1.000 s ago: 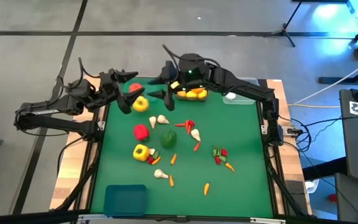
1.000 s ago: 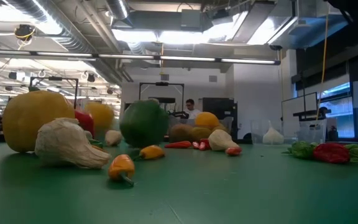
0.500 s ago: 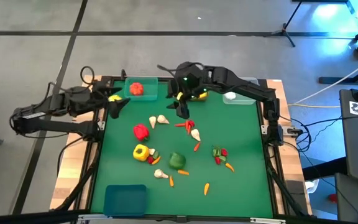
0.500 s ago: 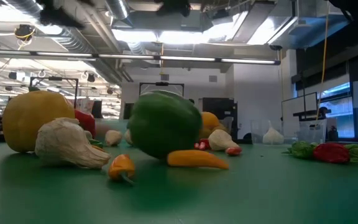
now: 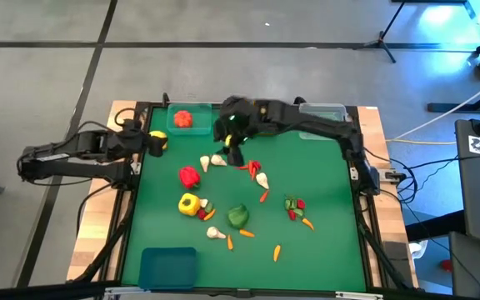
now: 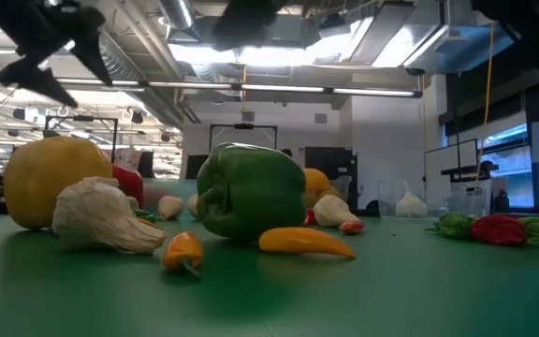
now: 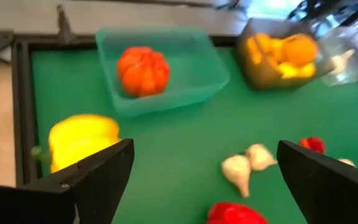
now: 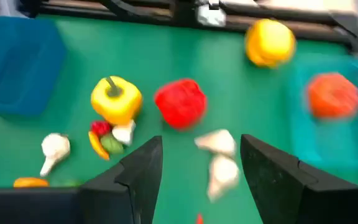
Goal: Sort produce into baskets
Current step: Put the red bell pepper into the light blue bin
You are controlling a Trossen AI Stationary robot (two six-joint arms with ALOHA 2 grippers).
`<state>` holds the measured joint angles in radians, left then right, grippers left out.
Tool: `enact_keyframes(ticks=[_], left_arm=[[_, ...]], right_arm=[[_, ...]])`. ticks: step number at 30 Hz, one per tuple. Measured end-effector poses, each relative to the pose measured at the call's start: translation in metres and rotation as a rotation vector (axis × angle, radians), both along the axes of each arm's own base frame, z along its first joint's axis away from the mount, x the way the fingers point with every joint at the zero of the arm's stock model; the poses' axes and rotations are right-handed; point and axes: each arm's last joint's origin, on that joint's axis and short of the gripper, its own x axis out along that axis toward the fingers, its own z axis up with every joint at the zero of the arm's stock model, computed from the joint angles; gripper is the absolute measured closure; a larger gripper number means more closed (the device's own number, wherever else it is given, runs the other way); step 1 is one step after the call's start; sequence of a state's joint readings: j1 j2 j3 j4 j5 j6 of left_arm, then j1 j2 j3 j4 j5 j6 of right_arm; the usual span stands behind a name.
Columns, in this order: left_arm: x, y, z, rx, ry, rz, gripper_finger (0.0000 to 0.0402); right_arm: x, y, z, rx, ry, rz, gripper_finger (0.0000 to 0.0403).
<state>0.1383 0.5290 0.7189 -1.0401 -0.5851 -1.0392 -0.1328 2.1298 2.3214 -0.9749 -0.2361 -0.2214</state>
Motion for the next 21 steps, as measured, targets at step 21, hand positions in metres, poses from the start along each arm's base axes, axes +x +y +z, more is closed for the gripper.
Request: enact_keyframes(ticks=[21], left_arm=[[0.003,-0.002,-0.017,-0.124,0.0,-0.011,0.0013]], right_arm=[[0.095,0.027,-0.116,-0.05,-0.155,0.03,0.0039]])
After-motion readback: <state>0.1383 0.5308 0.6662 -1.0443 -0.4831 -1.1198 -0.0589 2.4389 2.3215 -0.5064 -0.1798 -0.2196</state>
